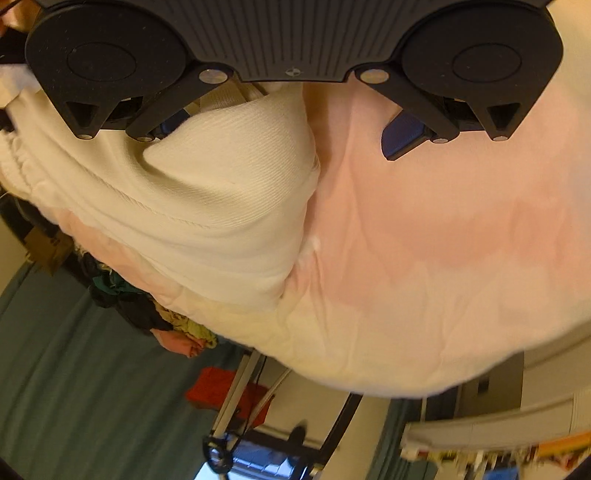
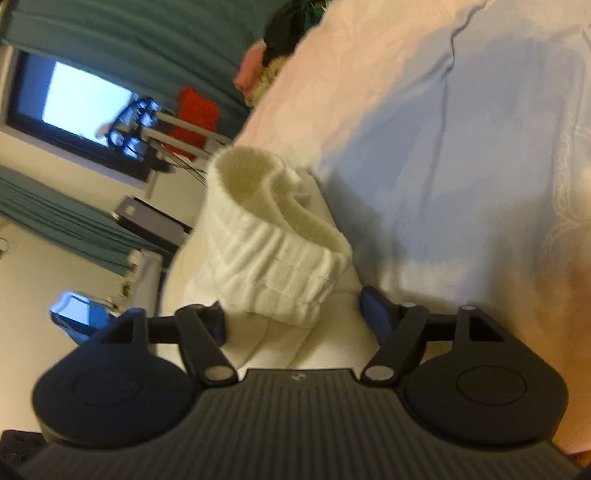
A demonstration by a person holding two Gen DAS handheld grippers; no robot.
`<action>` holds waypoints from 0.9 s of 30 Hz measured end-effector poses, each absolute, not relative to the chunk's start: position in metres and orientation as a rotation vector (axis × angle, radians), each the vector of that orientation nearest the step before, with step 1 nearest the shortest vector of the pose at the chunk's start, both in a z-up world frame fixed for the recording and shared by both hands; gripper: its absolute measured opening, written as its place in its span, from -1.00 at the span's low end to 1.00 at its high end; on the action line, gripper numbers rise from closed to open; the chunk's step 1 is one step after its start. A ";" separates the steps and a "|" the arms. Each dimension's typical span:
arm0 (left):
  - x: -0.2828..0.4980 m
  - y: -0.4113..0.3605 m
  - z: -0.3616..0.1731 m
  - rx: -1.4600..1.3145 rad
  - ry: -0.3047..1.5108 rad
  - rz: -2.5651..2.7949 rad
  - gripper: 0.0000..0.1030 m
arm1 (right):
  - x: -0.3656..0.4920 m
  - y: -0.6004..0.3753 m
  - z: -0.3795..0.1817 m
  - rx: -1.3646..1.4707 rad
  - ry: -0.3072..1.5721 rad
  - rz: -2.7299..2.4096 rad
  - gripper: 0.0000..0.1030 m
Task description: Fold clothes
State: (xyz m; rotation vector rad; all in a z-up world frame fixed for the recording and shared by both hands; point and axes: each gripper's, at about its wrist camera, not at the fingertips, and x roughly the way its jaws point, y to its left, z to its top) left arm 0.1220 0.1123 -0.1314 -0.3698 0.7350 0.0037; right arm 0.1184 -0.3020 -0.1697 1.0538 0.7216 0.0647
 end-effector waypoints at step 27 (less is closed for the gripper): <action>0.145 0.161 -0.107 -0.720 0.790 -0.273 0.99 | 0.109 -0.253 -0.140 0.810 0.578 -0.012 -0.28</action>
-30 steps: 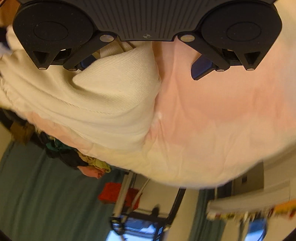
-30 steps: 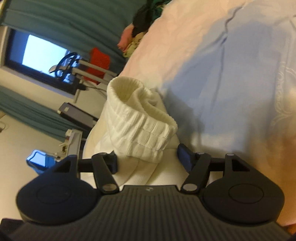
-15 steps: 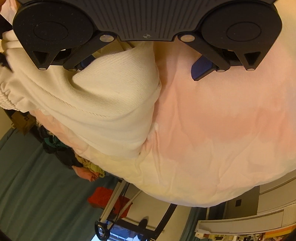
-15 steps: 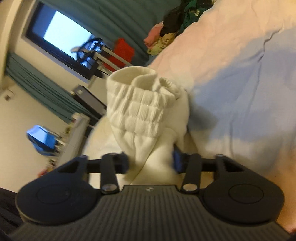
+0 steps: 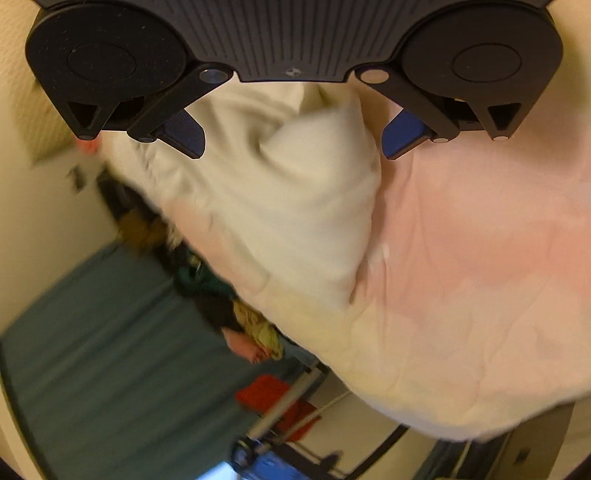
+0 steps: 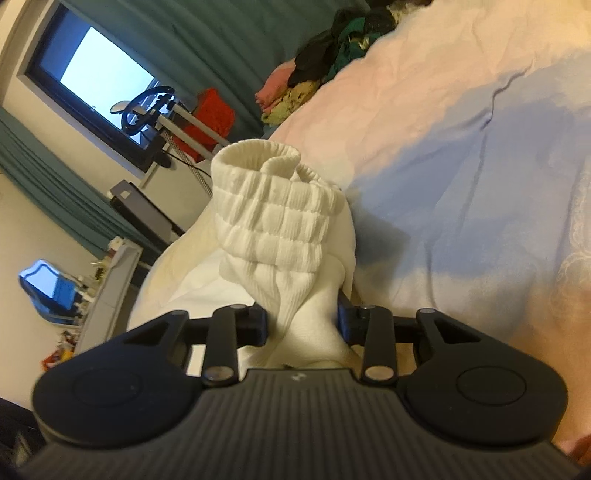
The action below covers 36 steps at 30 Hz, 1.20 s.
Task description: Fold clothes
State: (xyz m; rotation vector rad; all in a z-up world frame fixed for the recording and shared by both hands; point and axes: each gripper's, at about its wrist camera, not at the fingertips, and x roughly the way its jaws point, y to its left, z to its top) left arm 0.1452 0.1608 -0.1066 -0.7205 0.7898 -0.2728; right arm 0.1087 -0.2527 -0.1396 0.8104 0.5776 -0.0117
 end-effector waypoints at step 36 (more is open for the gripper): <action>0.333 -0.162 -0.036 -0.711 0.828 -0.665 -0.34 | 0.122 -0.500 0.000 0.868 0.244 -0.239 -0.36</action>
